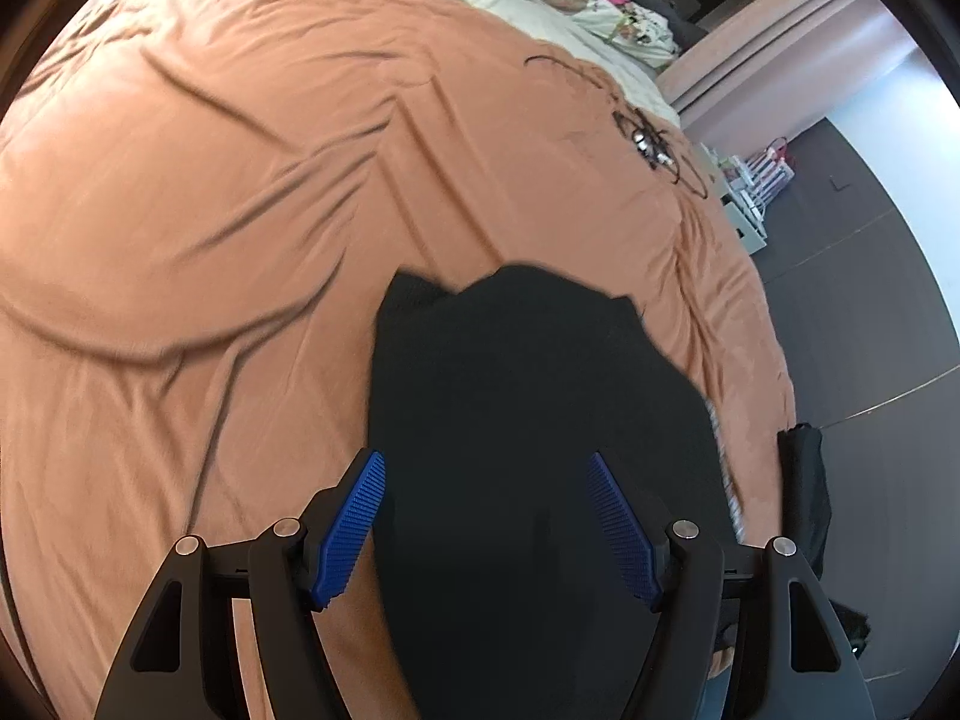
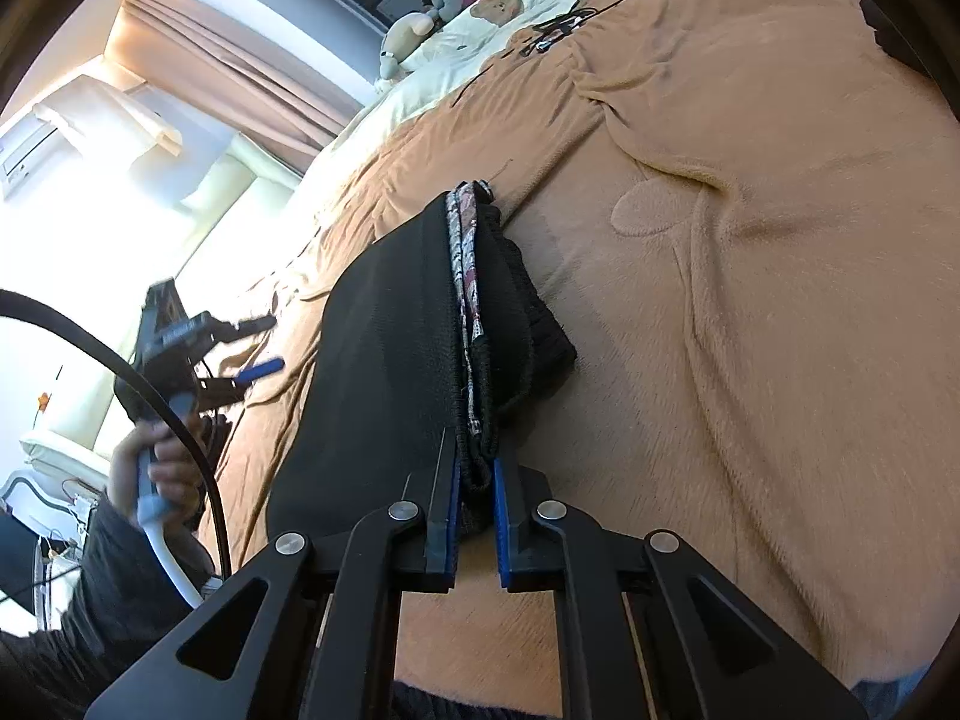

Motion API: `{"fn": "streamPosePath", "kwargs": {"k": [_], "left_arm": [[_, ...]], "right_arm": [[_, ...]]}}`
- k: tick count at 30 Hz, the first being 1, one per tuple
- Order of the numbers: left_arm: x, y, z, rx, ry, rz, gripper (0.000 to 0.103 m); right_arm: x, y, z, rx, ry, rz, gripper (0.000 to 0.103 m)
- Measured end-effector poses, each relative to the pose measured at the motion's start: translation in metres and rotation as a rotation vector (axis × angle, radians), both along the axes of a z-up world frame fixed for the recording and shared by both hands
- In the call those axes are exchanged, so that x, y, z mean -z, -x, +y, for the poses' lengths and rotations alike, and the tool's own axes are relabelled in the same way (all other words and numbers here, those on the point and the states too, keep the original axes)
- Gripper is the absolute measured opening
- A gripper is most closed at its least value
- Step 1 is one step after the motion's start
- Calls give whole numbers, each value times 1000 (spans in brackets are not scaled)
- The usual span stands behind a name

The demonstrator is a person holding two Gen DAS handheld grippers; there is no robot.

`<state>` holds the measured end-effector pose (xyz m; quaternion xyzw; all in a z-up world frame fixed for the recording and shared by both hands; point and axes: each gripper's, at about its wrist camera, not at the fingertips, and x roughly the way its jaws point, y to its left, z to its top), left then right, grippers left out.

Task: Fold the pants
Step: 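Press the folded shorts flat along their length with both open tools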

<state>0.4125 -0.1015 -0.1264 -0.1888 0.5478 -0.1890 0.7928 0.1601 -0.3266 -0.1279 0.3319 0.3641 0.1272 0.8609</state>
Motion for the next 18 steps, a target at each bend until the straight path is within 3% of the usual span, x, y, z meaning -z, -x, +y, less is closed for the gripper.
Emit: {"fn": "streamPosePath", "kwargs": {"k": [8, 14, 15, 17, 18], "left_arm": [[26, 35, 13, -11, 35, 61, 72], [45, 58, 14, -4, 75, 115, 70], [47, 61, 14, -4, 83, 120, 69], [52, 68, 14, -4, 101, 133, 66], [54, 71, 15, -6, 110, 138, 65]], "right_arm": [[-4, 8, 2, -3, 10, 10, 6], [-3, 4, 0, 10, 41, 72, 9], [-5, 3, -2, 14, 46, 74, 12], [-12, 0, -4, 23, 67, 73, 30], [-15, -3, -4, 26, 83, 70, 49]]}}
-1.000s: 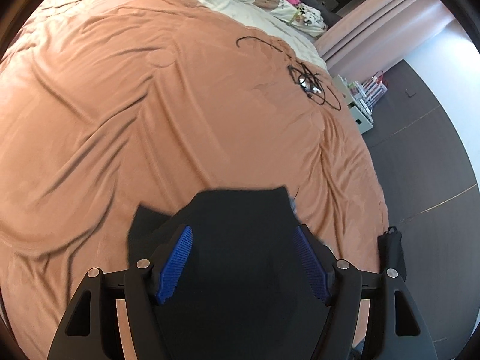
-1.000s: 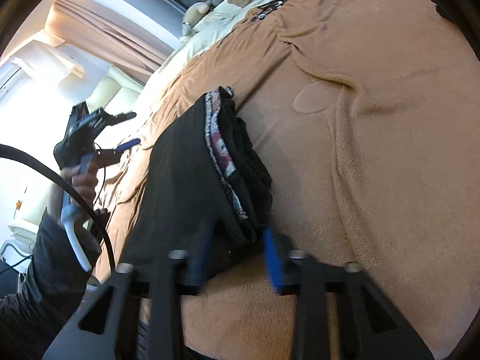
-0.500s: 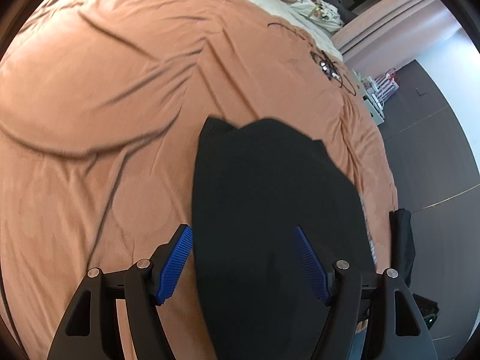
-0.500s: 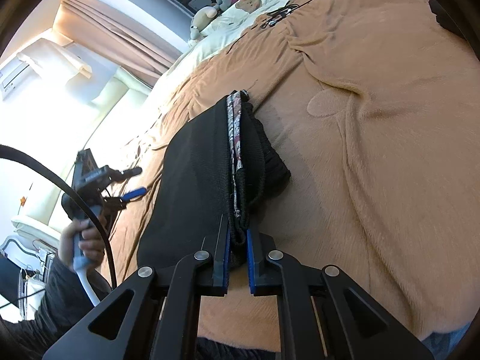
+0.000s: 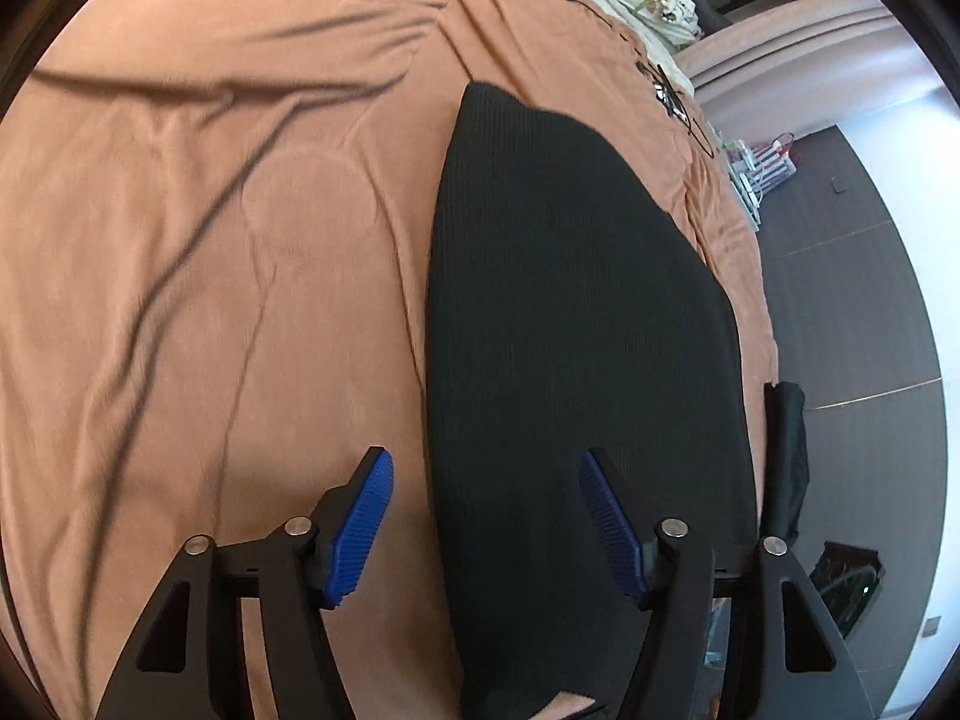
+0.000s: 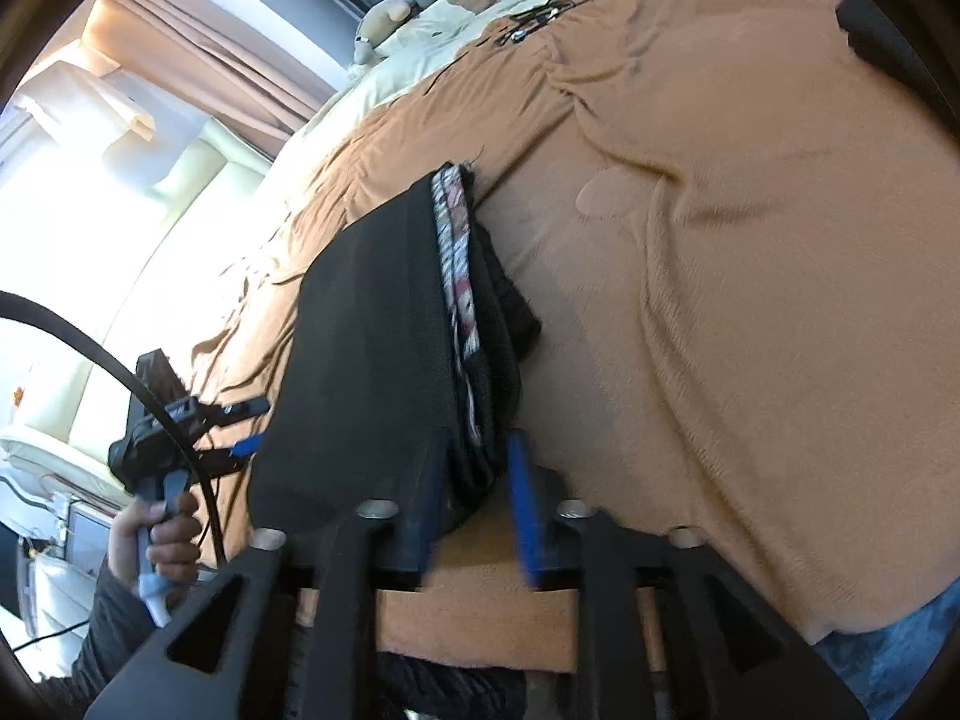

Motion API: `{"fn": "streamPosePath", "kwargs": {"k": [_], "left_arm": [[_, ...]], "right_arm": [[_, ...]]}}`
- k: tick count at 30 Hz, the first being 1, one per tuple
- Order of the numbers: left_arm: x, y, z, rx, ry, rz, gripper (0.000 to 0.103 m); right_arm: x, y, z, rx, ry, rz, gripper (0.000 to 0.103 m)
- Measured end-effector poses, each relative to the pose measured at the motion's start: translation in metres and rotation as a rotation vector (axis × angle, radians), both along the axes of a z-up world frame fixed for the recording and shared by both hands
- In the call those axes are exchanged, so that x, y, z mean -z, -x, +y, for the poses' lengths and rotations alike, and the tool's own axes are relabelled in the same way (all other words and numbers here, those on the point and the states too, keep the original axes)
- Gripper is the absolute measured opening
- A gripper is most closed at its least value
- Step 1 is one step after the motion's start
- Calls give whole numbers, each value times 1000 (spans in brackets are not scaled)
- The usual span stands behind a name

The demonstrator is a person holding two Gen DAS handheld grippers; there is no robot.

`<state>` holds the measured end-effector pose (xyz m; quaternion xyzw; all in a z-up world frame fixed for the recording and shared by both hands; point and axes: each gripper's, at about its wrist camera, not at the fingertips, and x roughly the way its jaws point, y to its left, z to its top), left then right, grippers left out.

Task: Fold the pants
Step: 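Press the folded shorts flat along their length with both open tools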

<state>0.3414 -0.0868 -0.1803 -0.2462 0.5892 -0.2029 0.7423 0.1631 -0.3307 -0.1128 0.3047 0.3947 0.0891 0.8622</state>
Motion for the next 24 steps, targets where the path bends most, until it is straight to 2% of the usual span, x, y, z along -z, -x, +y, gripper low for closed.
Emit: {"fn": "streamPosePath", "kwargs": {"k": [1, 8, 21, 24], "left_arm": [[2, 3, 0, -2, 11, 6, 63], [4, 19, 2, -5, 83, 33, 48], [11, 48, 0, -49, 158, 76, 47], [11, 47, -5, -56, 132, 73, 36]], "right_arm": [[-2, -2, 1, 1, 9, -7, 59], [-10, -37, 2, -42, 47, -28, 59], [8, -98, 15, -164, 111, -3, 59], [19, -108, 13, -164, 86, 42, 59]]}}
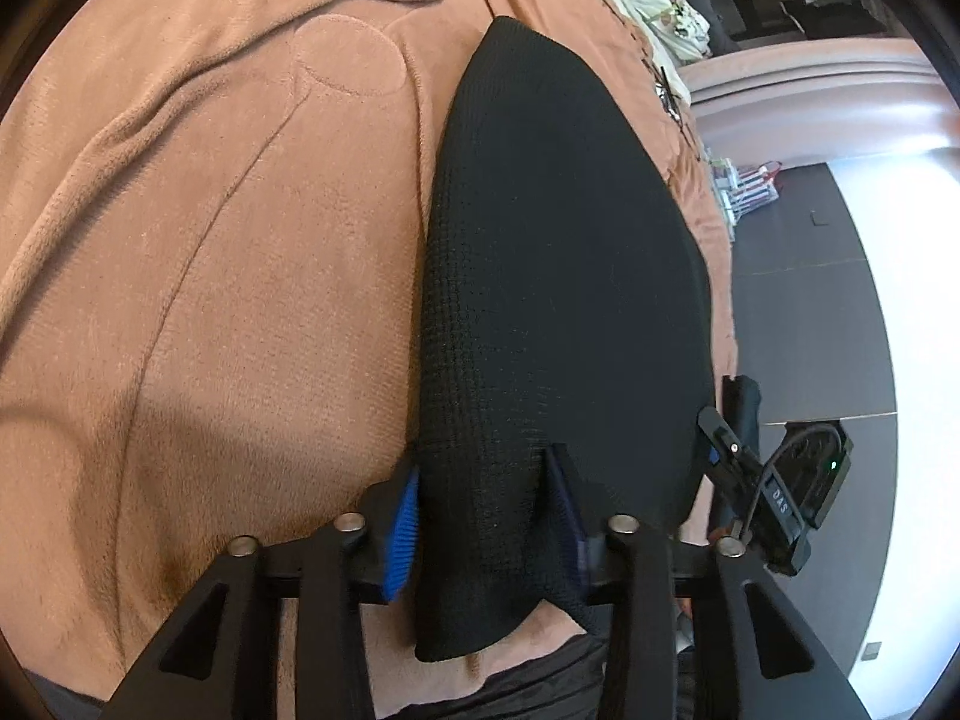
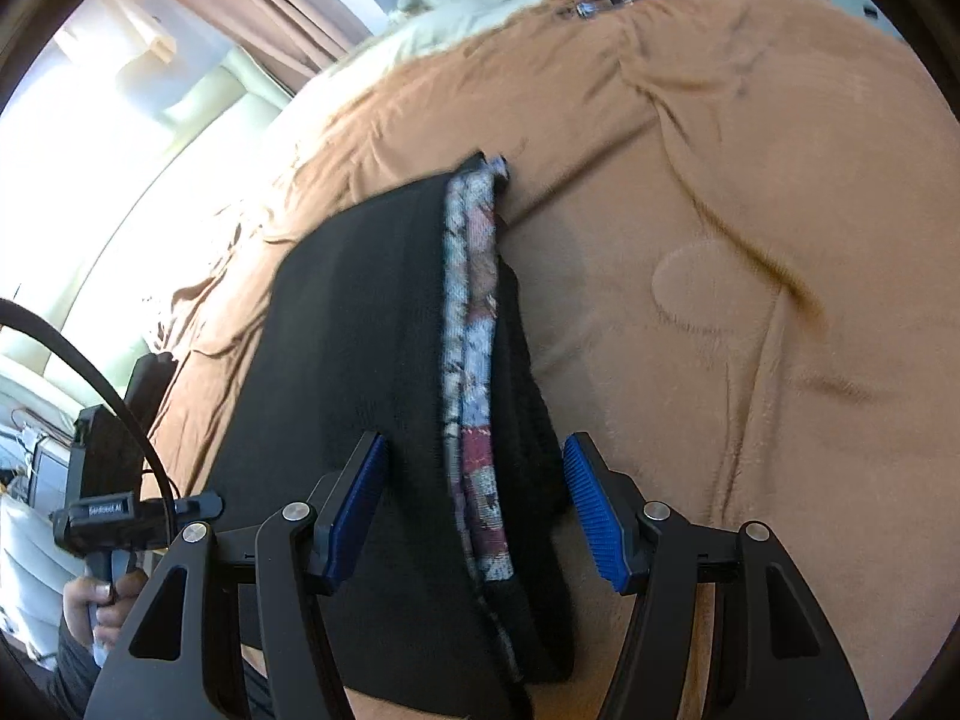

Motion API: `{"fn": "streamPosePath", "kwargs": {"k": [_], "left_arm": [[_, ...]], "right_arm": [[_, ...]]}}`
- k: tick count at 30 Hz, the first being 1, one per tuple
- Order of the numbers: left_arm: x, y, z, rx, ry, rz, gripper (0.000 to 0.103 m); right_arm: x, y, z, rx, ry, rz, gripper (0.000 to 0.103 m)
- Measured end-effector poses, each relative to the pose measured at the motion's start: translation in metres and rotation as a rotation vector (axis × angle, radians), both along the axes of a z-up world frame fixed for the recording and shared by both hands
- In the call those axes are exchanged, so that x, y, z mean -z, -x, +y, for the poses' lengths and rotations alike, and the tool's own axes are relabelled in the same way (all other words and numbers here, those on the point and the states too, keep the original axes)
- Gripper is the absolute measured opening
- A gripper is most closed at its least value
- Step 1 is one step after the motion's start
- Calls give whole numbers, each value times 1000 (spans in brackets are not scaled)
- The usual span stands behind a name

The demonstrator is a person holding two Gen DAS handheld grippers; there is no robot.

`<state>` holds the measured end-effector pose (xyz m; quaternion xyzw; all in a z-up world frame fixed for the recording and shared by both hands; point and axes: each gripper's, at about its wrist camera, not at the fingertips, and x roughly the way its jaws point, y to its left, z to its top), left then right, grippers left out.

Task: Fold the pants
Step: 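Press the folded shorts flat along their length with both open tools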

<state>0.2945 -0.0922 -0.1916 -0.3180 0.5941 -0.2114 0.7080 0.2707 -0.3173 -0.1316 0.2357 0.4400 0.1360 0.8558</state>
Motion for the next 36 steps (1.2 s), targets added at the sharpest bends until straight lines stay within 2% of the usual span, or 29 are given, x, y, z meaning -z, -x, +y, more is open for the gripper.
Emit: {"fn": "streamPosePath", "kwargs": {"k": [2, 4, 9, 17, 23, 32, 36], "left_arm": [[-4, 1, 0, 0, -2, -10, 27], [-8, 2, 2, 2, -6, -23, 25], [-16, -1, 12, 11, -13, -23, 24], [-33, 1, 36, 22, -48, -65, 24], [-31, 1, 48, 17, -63, -53, 23], [-28, 9, 66, 62, -104, -35, 23], [-26, 9, 67, 98, -126, -22, 25]], "right_arm": [[3, -1, 1, 0, -13, 6, 54], [0, 0, 4, -13, -10, 1, 49], [-4, 0, 7, -34, -23, 15, 45], [-5, 6, 22, -68, -48, 40, 44], [1, 13, 31, -73, -90, 57, 44], [8, 21, 29, -93, -177, 80, 44], [7, 17, 22, -102, -160, 79, 44]]}}
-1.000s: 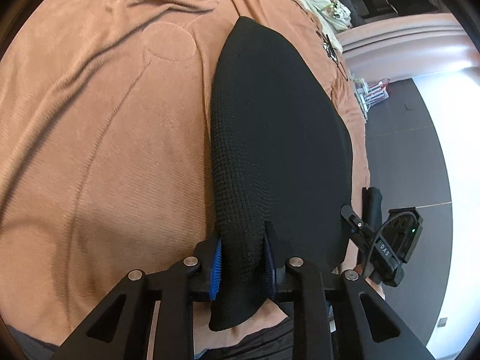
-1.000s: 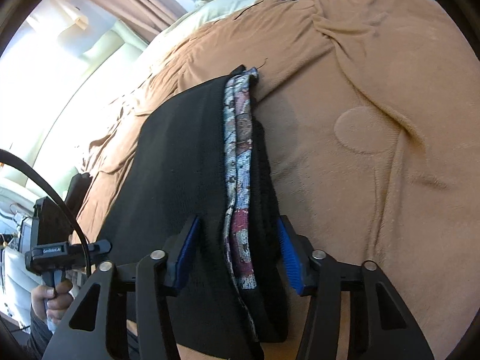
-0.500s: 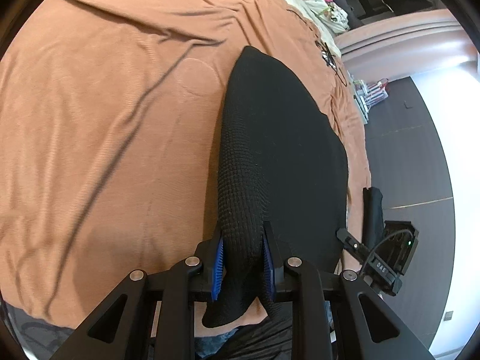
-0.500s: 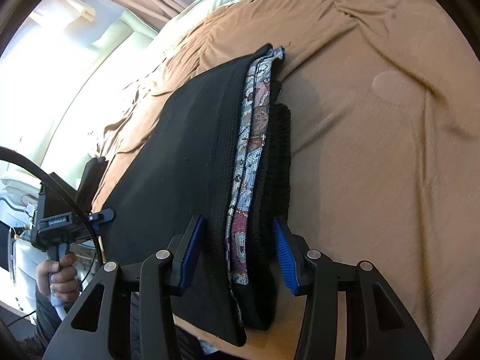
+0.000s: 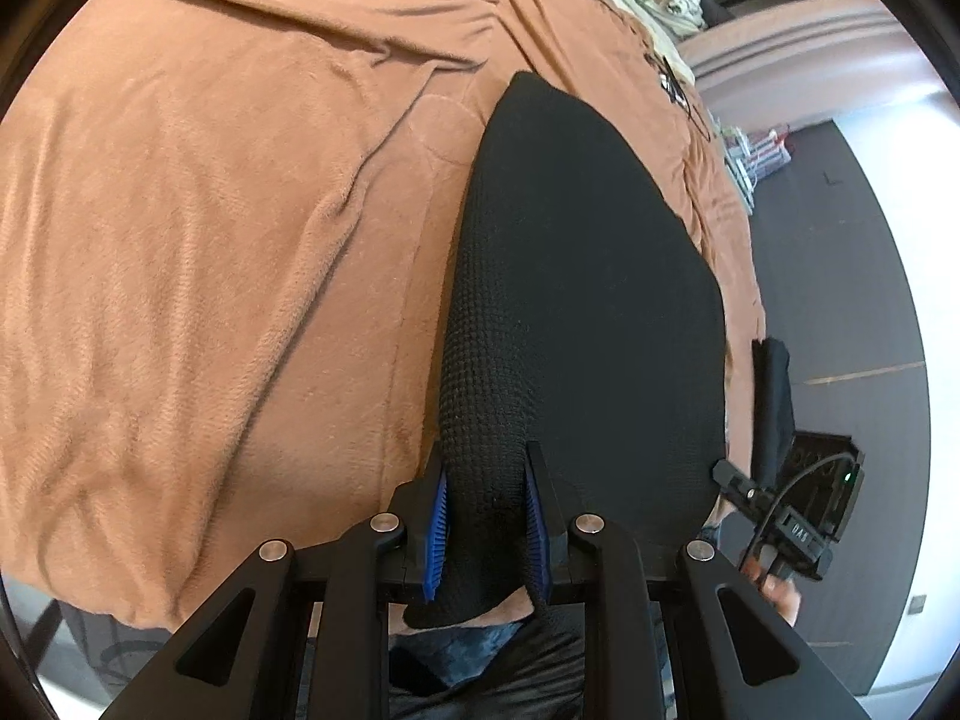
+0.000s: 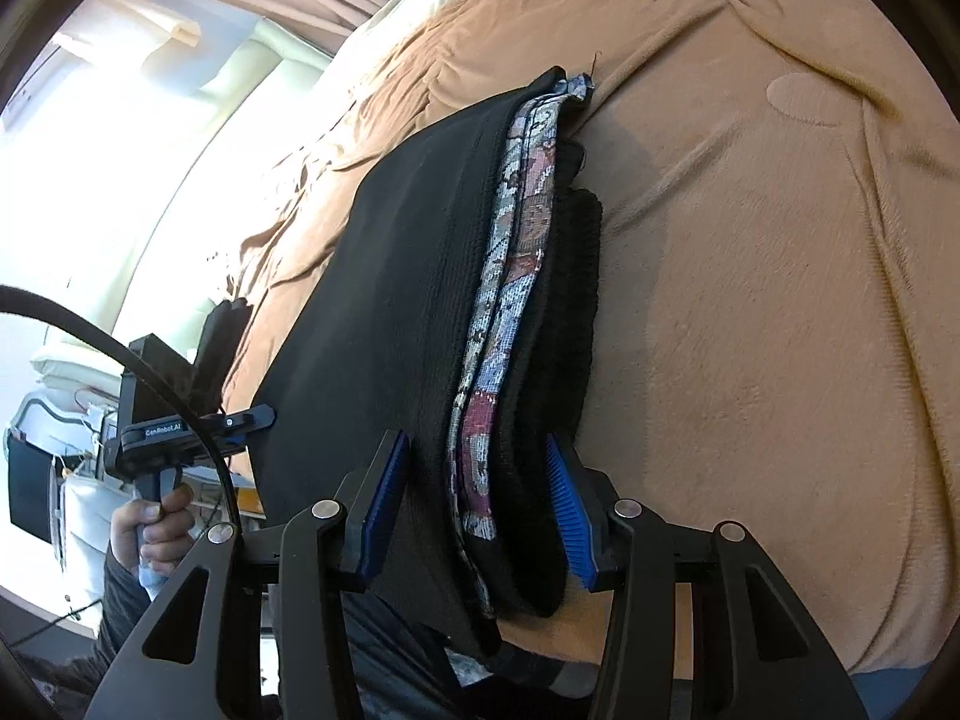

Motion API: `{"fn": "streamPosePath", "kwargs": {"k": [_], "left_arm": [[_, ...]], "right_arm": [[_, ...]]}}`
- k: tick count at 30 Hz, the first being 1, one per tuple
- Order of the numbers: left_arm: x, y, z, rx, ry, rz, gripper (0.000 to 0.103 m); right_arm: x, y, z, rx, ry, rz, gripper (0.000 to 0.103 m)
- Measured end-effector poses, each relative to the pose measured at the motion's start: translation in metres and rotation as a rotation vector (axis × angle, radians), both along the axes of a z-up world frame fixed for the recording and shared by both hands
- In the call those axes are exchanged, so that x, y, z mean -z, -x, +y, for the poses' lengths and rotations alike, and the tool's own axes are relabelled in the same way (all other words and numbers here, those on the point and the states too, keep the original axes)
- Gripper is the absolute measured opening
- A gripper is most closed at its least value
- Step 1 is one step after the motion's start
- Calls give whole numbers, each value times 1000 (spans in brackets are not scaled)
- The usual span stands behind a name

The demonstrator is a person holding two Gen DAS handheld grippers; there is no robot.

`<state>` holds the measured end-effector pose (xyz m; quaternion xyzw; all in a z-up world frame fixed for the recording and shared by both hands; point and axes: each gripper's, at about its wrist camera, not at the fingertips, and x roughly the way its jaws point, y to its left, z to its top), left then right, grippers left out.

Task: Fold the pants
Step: 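Press the folded shorts flat along their length with both open tools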

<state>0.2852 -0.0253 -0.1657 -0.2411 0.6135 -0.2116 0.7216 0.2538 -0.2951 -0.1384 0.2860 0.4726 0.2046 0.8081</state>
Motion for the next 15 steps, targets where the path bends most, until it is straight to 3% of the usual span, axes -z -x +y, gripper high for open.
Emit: {"fn": "streamPosePath", "kwargs": {"k": [3, 5, 6, 15], "left_arm": [[1, -5, 4, -19, -19, 11, 38], [1, -8, 7, -35, -13, 2, 49], [0, -11, 8, -40, -8, -3, 51], [5, -37, 10, -62, 26, -17, 52]], "right_arm": [[-1, -6, -10, 20, -27, -4, 46], [-1, -13, -18, 36, -38, -7, 55], [0, -17, -21, 43, -35, -9, 59], [3, -56, -30, 46, -52, -13, 62]]}}
